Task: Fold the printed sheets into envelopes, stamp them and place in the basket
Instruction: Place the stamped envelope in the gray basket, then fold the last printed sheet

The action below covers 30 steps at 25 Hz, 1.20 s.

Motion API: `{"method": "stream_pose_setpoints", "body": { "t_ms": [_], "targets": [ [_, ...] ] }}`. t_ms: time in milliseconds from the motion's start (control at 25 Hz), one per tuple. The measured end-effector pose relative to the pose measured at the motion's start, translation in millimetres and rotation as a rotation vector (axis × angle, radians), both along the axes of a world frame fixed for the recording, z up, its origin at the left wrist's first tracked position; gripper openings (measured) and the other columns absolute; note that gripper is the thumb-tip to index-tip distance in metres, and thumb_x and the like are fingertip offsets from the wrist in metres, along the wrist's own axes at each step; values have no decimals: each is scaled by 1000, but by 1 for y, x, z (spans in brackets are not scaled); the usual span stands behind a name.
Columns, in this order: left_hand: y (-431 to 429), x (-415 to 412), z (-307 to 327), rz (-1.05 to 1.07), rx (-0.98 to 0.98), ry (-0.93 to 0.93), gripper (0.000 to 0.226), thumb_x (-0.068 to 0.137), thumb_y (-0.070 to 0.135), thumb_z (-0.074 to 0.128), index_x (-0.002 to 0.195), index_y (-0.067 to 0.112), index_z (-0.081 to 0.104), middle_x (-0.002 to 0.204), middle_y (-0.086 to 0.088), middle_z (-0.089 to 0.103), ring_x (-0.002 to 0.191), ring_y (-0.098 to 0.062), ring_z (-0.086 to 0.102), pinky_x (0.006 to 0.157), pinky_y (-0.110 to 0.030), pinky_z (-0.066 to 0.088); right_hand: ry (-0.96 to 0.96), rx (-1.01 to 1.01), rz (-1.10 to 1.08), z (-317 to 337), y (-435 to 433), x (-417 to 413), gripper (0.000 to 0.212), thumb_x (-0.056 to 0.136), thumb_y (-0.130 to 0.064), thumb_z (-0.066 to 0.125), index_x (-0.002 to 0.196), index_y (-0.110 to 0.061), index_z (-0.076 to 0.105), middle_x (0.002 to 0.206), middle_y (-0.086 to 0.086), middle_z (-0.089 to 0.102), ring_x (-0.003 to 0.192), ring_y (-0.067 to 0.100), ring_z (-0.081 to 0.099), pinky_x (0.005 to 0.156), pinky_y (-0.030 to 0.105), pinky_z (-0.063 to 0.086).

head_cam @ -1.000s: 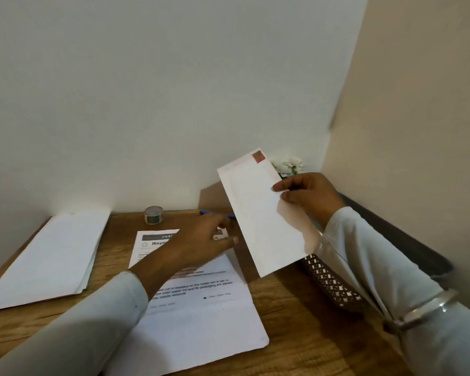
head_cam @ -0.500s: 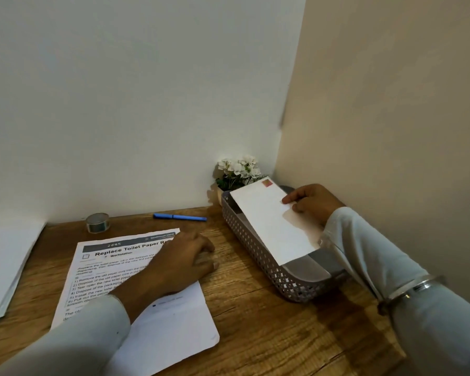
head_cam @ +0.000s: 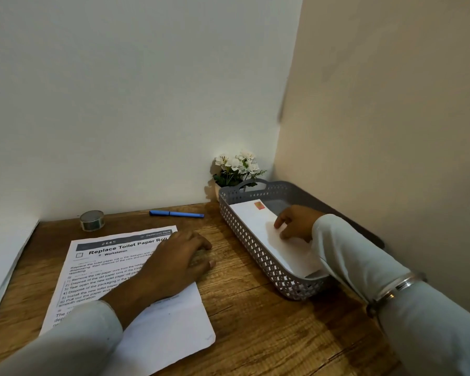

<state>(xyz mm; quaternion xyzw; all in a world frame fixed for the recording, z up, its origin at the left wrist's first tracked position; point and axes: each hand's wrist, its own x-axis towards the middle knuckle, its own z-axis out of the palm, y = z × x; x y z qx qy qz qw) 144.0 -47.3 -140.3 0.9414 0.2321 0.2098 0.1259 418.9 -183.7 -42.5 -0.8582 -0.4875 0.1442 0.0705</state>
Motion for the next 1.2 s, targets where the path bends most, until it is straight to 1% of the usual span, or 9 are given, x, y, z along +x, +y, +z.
{"method": "stream_pose_setpoints", "body": {
  "t_ms": [120,280,480,600,720,840,920,1040,1200],
  "targets": [
    [0,0,-1,-3,11,-3,46,89,65,50,126,38,57,132,17,53,118,-2,45,100,-31,45,-6,-91,41,-5,2,-6,44,92,-28,72,135,-22,63,131,1,55,116,21,56,97,30,47],
    [-1,1,0,-11,19,-1,46,90,64,51,126,37,58,132,16,53,119,-3,46,99,-31,45,-102,-101,76,-6,3,-7,43,94,-36,68,135,-27,62,144,1,53,128,23,53,107,34,42],
    [-8,-6,28,-40,-203,-198,35,92,51,62,124,37,60,127,19,53,112,0,52,86,-21,46,-200,284,127,18,3,-33,35,95,-35,65,128,-25,65,138,3,61,118,23,60,102,40,50],
    [-1,-22,60,10,-229,-326,25,92,43,64,116,35,62,117,14,57,105,-5,56,83,-23,48,-143,462,252,43,9,-72,31,94,-35,66,124,-23,67,126,0,63,109,18,60,92,34,50],
    [9,-54,75,124,-201,-275,26,92,43,65,116,31,64,115,13,58,105,-11,58,80,-20,46,-43,502,369,49,26,-121,30,94,-36,67,123,-26,66,124,-4,62,106,13,59,91,34,51],
    [10,-100,67,236,-99,-62,23,94,47,61,115,40,57,112,22,52,101,-7,55,69,-10,34,-14,445,464,36,50,-169,32,95,-39,65,126,-30,65,123,-6,60,107,14,60,91,33,52],
    [16,-127,52,240,-60,24,27,92,50,62,117,41,58,123,20,58,106,-6,55,78,-13,41,-19,389,515,19,68,-190,34,95,-40,64,126,-28,65,126,-1,61,111,19,60,92,33,49],
    [29,-158,31,275,-58,153,51,89,62,58,131,32,56,135,11,57,117,-7,52,98,-25,44,-24,271,558,-4,89,-211,37,94,-41,65,129,-28,62,134,3,60,118,22,58,100,37,48],
    [33,-170,21,291,-24,278,93,77,91,21,146,33,44,150,10,45,134,-12,42,113,-35,36,-117,104,545,-29,106,-217,57,94,-54,58,146,-31,47,153,-3,46,137,23,47,112,39,40]
  ]
}}
